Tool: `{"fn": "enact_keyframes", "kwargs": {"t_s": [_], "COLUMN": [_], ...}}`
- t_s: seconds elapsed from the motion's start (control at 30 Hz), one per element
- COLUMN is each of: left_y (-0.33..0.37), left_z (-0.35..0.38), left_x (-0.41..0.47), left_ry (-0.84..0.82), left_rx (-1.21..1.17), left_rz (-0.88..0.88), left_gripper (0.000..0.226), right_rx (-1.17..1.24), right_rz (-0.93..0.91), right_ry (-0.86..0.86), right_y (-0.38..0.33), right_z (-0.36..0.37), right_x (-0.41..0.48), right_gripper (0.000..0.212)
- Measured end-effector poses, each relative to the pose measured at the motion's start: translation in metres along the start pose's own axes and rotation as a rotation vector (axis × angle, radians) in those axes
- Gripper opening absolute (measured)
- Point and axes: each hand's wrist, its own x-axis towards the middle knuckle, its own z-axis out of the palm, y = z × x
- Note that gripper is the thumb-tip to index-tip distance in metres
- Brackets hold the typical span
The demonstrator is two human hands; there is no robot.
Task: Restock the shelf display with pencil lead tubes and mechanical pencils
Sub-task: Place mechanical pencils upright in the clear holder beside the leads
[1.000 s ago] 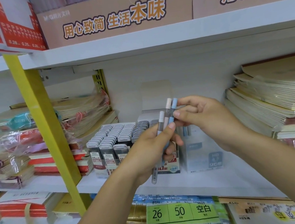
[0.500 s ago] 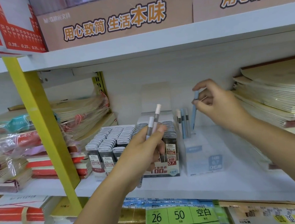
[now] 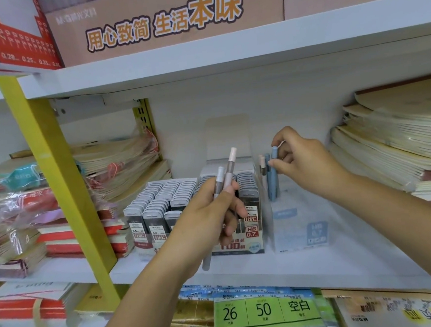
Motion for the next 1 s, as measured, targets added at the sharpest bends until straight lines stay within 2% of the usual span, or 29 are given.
{"fn": "enact_keyframes", "kwargs": {"t_s": [0.17, 0.3, 0.37, 0.4, 0.47, 0.53, 0.57, 0.63, 0.73, 0.8, 0.87, 0.93, 1.0], "left_y": [0.0, 0.001, 0.003, 0.003, 0.004, 0.004, 0.004, 0.004, 0.003, 0.002, 0.0, 0.0, 0.001], "left_z": [0.0, 0.0, 0.001, 0.001, 0.003, 0.008, 0.01, 0.015, 0.016, 0.012, 0.007, 0.004, 0.004], "left_x": [-0.001, -0.002, -0.003, -0.003, -0.003, -0.002, -0.002, -0.002, -0.002, -0.003, -0.003, -0.002, 0.0], "left_ry": [0.005, -0.001, -0.006, -0.012, -0.026, -0.046, -0.061, -0.093, -0.081, -0.046, -0.023, -0.02, -0.038], "left_rx": [0.018, 0.008, -0.011, -0.017, -0.016, -0.015, -0.013, -0.011, -0.025, 0.033, 0.081, 0.061, -0.004], "left_rz": [0.013, 0.007, -0.001, -0.003, 0.002, 0.007, 0.009, 0.015, 0.014, 0.016, 0.019, -0.002, -0.031], "left_gripper": [0.018, 0.02, 0.021, 0.021, 0.021, 0.021, 0.022, 0.023, 0.022, 0.022, 0.022, 0.021, 0.02], "right_rx": [-0.153, -0.229, -0.272, -0.22, 0.148, 0.607, 0.729, 0.831, 0.907, 0.89, 0.751, 0.548, 0.357], "right_rz": [-0.057, -0.005, -0.036, -0.048, 0.022, 0.122, 0.139, 0.14, 0.18, 0.183, 0.126, 0.069, 0.045], "right_ry": [-0.018, -0.16, -0.108, -0.036, 0.032, -0.118, -0.179, -0.184, 0.01, 0.172, 0.262, 0.239, 0.142], "right_y": [-0.001, -0.002, -0.006, -0.011, -0.031, -0.055, -0.064, -0.073, -0.071, -0.059, -0.046, -0.035, -0.028], "right_z": [0.005, 0.007, 0.003, 0.0, -0.01, -0.017, -0.017, -0.019, -0.034, -0.048, -0.055, -0.05, -0.037], "right_x": [-0.001, 0.002, 0.001, -0.002, -0.011, -0.022, -0.026, -0.031, -0.026, -0.02, -0.014, -0.012, -0.012], "right_gripper": [0.029, 0.022, 0.019, 0.018, 0.015, 0.018, 0.022, 0.024, 0.019, 0.02, 0.024, 0.03, 0.033]}}
